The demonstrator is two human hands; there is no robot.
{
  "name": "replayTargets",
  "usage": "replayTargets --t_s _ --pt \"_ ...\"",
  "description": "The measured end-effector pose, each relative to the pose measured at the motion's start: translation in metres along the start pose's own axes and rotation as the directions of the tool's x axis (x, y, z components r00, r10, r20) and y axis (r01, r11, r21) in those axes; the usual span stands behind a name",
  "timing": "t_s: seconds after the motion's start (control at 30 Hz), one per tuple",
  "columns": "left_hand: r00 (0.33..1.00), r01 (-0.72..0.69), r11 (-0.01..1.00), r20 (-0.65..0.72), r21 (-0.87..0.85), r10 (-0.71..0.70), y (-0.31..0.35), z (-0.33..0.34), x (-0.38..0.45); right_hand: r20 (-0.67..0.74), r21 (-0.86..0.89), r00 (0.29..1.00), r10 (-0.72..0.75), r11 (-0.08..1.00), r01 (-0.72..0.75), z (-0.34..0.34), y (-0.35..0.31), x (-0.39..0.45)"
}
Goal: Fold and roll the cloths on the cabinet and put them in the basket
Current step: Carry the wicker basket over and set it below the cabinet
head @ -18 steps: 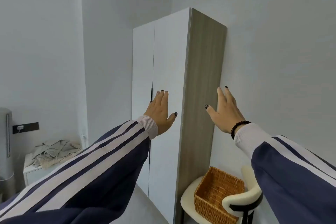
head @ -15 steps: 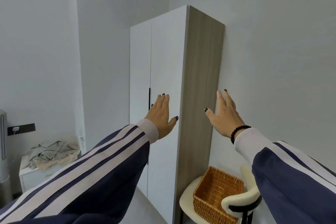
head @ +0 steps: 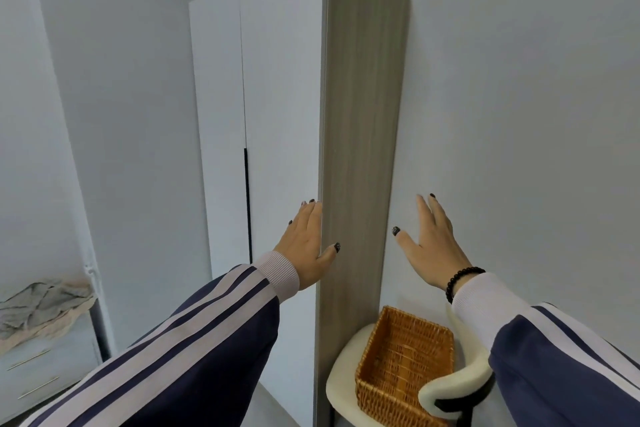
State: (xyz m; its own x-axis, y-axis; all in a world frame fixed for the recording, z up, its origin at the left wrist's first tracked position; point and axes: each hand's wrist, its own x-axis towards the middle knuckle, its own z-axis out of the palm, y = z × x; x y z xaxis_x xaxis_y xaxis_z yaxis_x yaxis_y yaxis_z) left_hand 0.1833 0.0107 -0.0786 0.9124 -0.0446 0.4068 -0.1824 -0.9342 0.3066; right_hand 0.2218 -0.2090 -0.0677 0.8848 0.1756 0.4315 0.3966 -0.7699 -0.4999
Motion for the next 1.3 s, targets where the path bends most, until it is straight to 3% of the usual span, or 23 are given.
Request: replayTargets --t_s 0.3,0.43,0.67,0.97,1.3 --pt "0.989 -0.082 0.994 0.118 -0.067 0.09 -0.037 0.082 0.117 0.024 0.026 0.972 0.232 0.972 -0.233 0.067 0.073 0.071" --pt "0.984 -0.063 0.986 0.155 -0.156 0.088 -0.032 0.123 0.144 0.041 0.001 0.962 0.269 0.963 -0.269 0.08 0.104 0.091" --pt "0.959 0.133 0.94 0.28 -0.315 -0.042 -0.011 0.215 0.201 0.099 -0.019 0.943 0.318 0.948 -0.318 0.101 0.178 0.129" --pt "0.853 0.409 0.822 0.486 -0.396 -0.19 0.032 0.322 0.254 0.222 0.039 0.878 0.424 0.896 -0.443 0.13 0.288 0.166" --pt "0.734 0.558 0.73 0.645 -0.395 -0.211 -0.006 0.402 0.287 0.312 0.088 0.791 0.527 0.813 -0.576 0.194 0.358 0.19"
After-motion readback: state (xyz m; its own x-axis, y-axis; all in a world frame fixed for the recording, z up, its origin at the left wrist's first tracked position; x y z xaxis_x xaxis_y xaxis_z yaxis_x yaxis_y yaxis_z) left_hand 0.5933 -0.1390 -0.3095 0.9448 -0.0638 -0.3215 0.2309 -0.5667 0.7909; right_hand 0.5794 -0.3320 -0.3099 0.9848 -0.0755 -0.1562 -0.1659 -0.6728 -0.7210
